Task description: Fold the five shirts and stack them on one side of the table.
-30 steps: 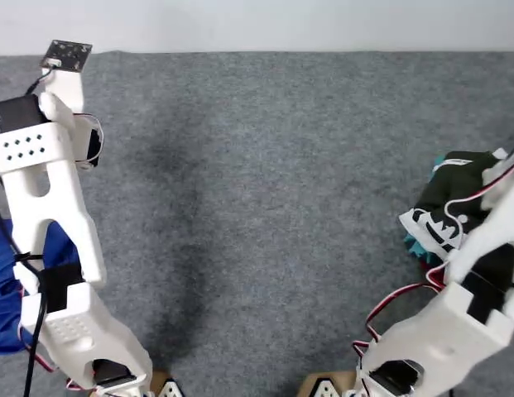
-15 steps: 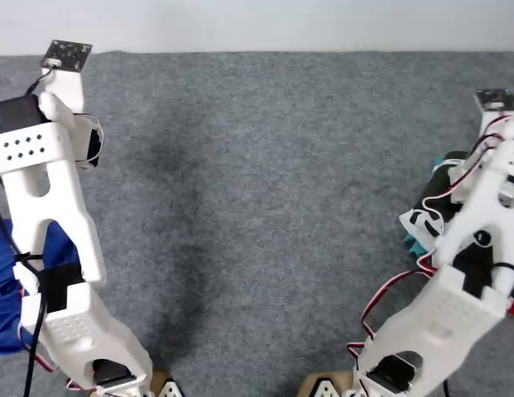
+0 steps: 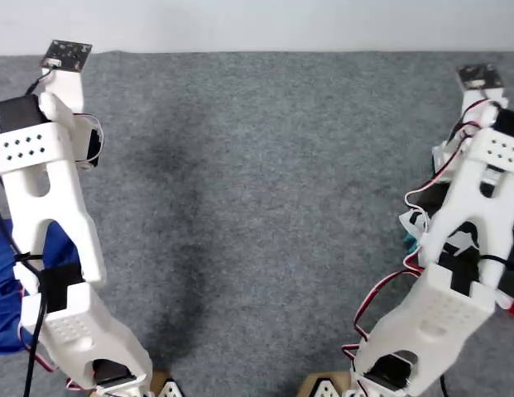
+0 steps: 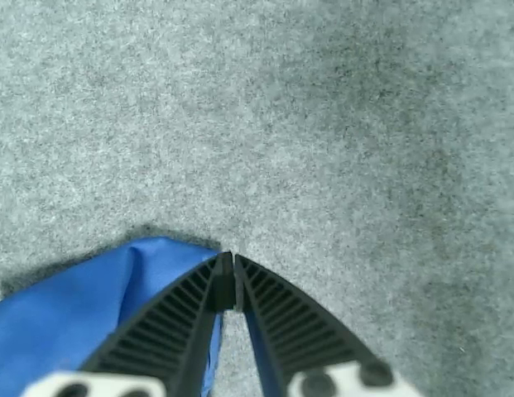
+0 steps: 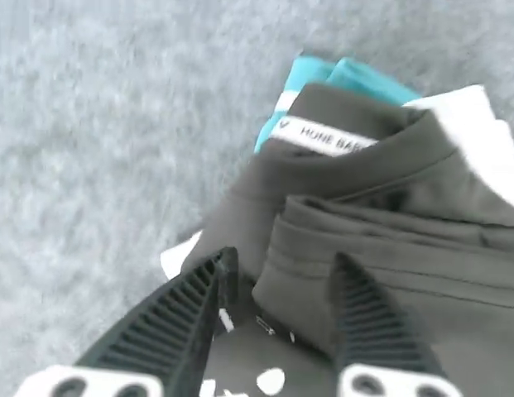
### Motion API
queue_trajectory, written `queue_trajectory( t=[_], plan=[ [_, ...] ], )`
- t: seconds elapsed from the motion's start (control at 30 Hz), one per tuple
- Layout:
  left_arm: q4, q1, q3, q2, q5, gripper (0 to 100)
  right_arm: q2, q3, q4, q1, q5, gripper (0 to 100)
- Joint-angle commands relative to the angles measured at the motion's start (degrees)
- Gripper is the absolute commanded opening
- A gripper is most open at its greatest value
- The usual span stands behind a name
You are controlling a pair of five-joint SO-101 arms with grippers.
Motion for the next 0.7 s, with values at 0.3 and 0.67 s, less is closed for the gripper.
queue_trajectory(
  t=[0.3,0.67],
  plan=[
    [1.1,0.4,-0.3,-2.8,-3.0,1,3.5,-3.5,-4.9,-0.7,-2.1,21.2],
    [1.1,0.4,-0.2,-2.8,-3.0,1,5.5,-3.7,-5.0,-0.6,2.8,0.6]
  ],
)
